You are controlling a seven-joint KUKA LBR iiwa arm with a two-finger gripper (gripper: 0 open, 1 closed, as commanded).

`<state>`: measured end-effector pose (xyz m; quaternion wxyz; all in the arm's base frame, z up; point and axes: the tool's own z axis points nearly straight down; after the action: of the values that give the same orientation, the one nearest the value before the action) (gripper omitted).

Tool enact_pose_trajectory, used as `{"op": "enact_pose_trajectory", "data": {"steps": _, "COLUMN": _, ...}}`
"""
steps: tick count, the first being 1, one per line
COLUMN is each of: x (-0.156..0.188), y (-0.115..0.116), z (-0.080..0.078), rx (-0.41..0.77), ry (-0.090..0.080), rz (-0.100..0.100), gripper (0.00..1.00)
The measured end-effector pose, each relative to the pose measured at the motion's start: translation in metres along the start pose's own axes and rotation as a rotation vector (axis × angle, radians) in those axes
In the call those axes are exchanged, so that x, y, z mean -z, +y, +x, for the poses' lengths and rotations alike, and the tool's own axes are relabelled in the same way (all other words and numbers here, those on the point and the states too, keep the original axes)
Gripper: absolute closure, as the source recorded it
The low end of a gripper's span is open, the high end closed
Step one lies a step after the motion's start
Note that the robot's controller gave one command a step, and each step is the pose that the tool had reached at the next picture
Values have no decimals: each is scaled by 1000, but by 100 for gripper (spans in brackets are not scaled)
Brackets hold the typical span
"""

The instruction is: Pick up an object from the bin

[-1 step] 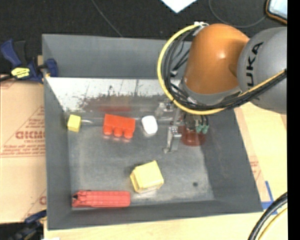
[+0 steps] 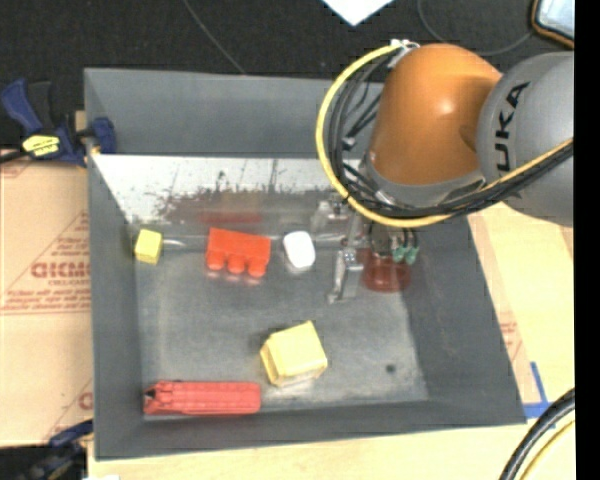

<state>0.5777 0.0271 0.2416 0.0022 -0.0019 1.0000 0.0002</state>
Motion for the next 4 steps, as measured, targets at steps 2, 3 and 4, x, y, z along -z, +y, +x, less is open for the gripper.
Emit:
{"op": "enact_pose_trajectory", "data": {"steps": 2, "x": -79, "y": 39, "z": 84, "rx": 88, "ry": -17, "rz": 0, "gripper": 0}}
{"op": "enact_pose_trajectory", "data": {"steps": 3, "x": -141, "y": 34, "z": 81, "rx": 182, "ry": 5, "rz": 1, "gripper": 0}}
{"op": "enact_pose_trajectory", "data": {"steps": 4, "x": -170, "y": 13, "z": 69, "rx": 53, "ry": -14, "rz": -1, "gripper": 0}}
